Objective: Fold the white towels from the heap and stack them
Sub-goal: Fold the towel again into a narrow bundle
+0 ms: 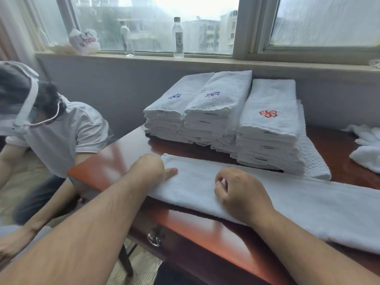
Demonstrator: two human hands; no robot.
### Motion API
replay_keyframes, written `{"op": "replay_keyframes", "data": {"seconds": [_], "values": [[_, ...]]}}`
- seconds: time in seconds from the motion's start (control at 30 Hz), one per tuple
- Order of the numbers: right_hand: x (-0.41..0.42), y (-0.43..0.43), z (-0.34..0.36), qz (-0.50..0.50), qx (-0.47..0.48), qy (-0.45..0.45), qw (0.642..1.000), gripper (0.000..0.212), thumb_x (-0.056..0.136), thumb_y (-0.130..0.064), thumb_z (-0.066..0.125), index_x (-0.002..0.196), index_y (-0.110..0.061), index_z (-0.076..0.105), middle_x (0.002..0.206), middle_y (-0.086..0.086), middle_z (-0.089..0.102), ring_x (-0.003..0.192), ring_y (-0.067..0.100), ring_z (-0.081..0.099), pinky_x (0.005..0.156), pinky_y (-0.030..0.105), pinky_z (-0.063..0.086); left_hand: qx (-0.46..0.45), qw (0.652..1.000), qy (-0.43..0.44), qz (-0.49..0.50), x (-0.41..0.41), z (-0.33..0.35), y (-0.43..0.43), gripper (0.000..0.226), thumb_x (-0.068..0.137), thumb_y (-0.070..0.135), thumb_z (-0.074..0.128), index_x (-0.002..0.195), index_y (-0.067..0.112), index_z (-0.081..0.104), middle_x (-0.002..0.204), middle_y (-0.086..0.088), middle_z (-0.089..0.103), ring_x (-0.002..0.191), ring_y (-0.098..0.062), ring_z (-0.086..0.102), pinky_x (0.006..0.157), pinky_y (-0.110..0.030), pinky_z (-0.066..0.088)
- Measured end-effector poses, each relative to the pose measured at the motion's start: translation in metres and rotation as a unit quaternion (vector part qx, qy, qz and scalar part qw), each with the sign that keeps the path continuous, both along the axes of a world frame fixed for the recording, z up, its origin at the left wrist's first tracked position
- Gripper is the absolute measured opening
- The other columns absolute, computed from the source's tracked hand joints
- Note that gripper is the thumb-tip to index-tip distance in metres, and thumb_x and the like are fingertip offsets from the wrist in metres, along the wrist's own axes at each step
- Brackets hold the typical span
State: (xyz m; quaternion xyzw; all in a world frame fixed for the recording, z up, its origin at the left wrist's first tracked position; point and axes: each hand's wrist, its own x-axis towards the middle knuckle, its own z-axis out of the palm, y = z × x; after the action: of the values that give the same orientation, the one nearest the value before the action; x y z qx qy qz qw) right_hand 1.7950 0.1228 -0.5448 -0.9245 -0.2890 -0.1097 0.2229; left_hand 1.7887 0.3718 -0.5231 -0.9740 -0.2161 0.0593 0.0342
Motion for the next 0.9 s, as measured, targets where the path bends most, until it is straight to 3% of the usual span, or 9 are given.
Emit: {"op": "replay_keyframes", "data": {"seconds": [0.1,0.17,0.23,0.37,0.5,0.57,0.67,0.8,0.9], "values": [[0.000,0.000,-0.001,-0.002,0.003,0.001,1.000,0.010,0.090,-0.031,0.047,0.084,-0.031,0.054,0.081,-0.014,0.058,0.076,0.008,0.051,0.062,0.027,0.034,0.004,1.000,0.008,0.008,0.000,0.002,0.003,0.070,0.092,0.076,0.040,0.066,0.011,0.046,0.070,0.000,0.050,0.078,-0.024,0.050,0.066,-0.030,0.036],[0.000,0.000,-0.001,-0.005,0.006,0.005,1.000,0.009,0.090,-0.030,0.047,0.085,-0.030,0.055,0.080,-0.014,0.057,0.076,0.008,0.051,0.063,0.029,0.035,0.005,1.000,0.013,0.015,0.000,0.005,0.002,0.070,0.089,0.078,0.041,0.063,0.013,0.047,0.064,0.001,0.048,0.063,-0.019,0.043,0.055,-0.031,0.032],[0.000,0.000,-0.002,-0.007,0.007,0.006,1.000,0.010,0.090,-0.031,0.047,0.086,-0.030,0.056,0.080,-0.015,0.056,0.076,0.008,0.050,0.064,0.029,0.035,0.006,0.999,0.028,0.021,-0.001,0.009,0.001,0.071,0.088,0.080,0.041,0.063,0.014,0.047,0.064,0.000,0.048,0.059,-0.017,0.039,0.055,-0.032,0.031],[0.000,0.000,-0.001,-0.010,0.009,0.003,1.000,0.010,0.090,-0.031,0.048,0.085,-0.030,0.056,0.079,-0.015,0.056,0.076,0.008,0.049,0.063,0.030,0.034,-0.003,0.999,0.046,0.020,-0.004,0.014,0.003,0.072,0.086,0.081,0.040,0.074,0.011,0.047,0.078,-0.002,0.057,0.074,-0.024,0.046,0.072,-0.031,0.037],[-0.001,0.000,0.000,-0.009,0.008,0.002,1.000,0.010,0.089,-0.030,0.048,0.084,-0.029,0.056,0.076,-0.015,0.056,0.074,0.008,0.050,0.062,0.030,0.035,-0.035,0.998,0.056,0.019,-0.007,0.017,-0.002,0.077,0.093,0.074,0.040,0.113,0.004,0.065,0.113,-0.010,0.068,0.093,-0.028,0.056,0.078,-0.030,0.037],[-0.002,0.000,0.000,-0.010,0.009,0.004,1.000,0.010,0.089,-0.030,0.048,0.083,-0.029,0.056,0.075,-0.015,0.055,0.073,0.008,0.051,0.062,0.029,0.036,-0.068,0.997,0.033,0.011,-0.008,0.016,-0.004,0.069,0.096,0.066,0.043,0.118,0.004,0.064,0.116,-0.011,0.068,0.104,-0.029,0.060,0.080,-0.030,0.038],[-0.001,0.000,0.001,-0.006,0.003,0.008,1.000,0.010,0.089,-0.031,0.048,0.083,-0.029,0.056,0.077,-0.015,0.055,0.073,0.007,0.051,0.060,0.025,0.034,-0.132,0.990,-0.050,-0.005,-0.008,0.013,-0.002,0.050,0.099,0.055,0.048,0.107,0.008,0.064,0.102,-0.007,0.067,0.092,-0.026,0.058,0.076,-0.033,0.042],[-0.001,0.000,0.002,-0.005,0.003,0.020,1.000,0.010,0.089,-0.031,0.048,0.082,-0.031,0.055,0.075,-0.017,0.054,0.071,0.001,0.050,0.057,0.018,0.030,-0.275,0.947,-0.158,0.043,-0.012,0.014,0.004,0.033,0.087,0.042,0.068,0.093,0.010,0.062,0.093,-0.003,0.068,0.083,-0.021,0.062,0.074,-0.037,0.048],[0.000,-0.001,0.002,-0.007,0.001,0.024,1.000,0.009,0.089,-0.032,0.048,0.083,-0.031,0.055,0.075,-0.016,0.055,0.071,0.003,0.050,0.058,0.018,0.030,-0.429,0.872,-0.202,0.120,-0.019,0.019,0.009,0.040,0.068,0.034,0.077,0.094,0.003,0.073,0.094,-0.009,0.076,0.086,-0.027,0.073,0.086,-0.045,0.060]]}}
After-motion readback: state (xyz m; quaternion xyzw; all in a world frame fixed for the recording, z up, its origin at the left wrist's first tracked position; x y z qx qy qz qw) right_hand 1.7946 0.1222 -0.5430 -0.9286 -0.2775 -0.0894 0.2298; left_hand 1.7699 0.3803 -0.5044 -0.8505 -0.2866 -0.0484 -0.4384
